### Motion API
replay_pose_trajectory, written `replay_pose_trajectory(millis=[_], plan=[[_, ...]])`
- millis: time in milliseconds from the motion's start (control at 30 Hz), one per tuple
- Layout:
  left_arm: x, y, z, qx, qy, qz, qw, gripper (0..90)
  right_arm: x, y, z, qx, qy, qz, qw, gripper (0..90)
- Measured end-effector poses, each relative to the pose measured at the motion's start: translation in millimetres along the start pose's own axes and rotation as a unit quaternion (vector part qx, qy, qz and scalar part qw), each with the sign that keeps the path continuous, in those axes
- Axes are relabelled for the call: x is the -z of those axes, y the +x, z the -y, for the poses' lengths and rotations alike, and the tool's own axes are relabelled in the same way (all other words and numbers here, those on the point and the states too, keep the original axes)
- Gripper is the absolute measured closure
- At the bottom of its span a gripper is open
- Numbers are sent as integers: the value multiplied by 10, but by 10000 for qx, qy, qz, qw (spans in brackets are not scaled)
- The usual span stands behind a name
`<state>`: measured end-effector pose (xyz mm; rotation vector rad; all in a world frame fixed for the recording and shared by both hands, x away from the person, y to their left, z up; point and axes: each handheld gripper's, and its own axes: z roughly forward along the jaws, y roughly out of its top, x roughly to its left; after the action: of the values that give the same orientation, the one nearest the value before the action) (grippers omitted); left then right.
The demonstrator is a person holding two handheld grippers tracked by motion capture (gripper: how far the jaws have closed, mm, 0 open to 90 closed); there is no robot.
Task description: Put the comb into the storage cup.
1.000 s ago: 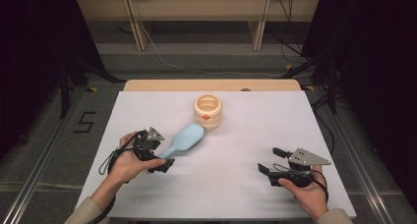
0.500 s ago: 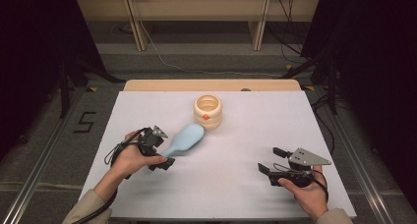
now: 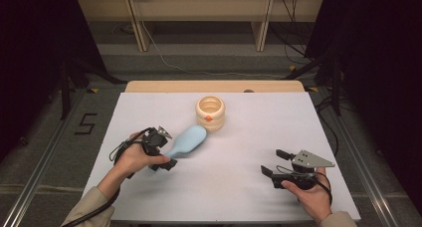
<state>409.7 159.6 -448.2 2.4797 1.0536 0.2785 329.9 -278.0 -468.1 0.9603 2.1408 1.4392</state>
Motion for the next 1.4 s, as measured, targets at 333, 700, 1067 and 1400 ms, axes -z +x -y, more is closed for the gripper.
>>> replay_pose_trajectory(millis=[333,700,1067,1400], plan=[[-64,19,-31,-39,147,18,9999,65,2,1,-1,-2,-26,3,10000,177],[-101,22,-43,-72,284,23,9996,76,4,-2,-1,-11,-23,5,10000,177],[-103,78,-104,-148,444,79,9989,95,4,-4,-1,-24,-23,27,10000,176],[-178,69,-183,-254,669,239,9972,133,6,-6,1,-20,-26,20,10000,176]])
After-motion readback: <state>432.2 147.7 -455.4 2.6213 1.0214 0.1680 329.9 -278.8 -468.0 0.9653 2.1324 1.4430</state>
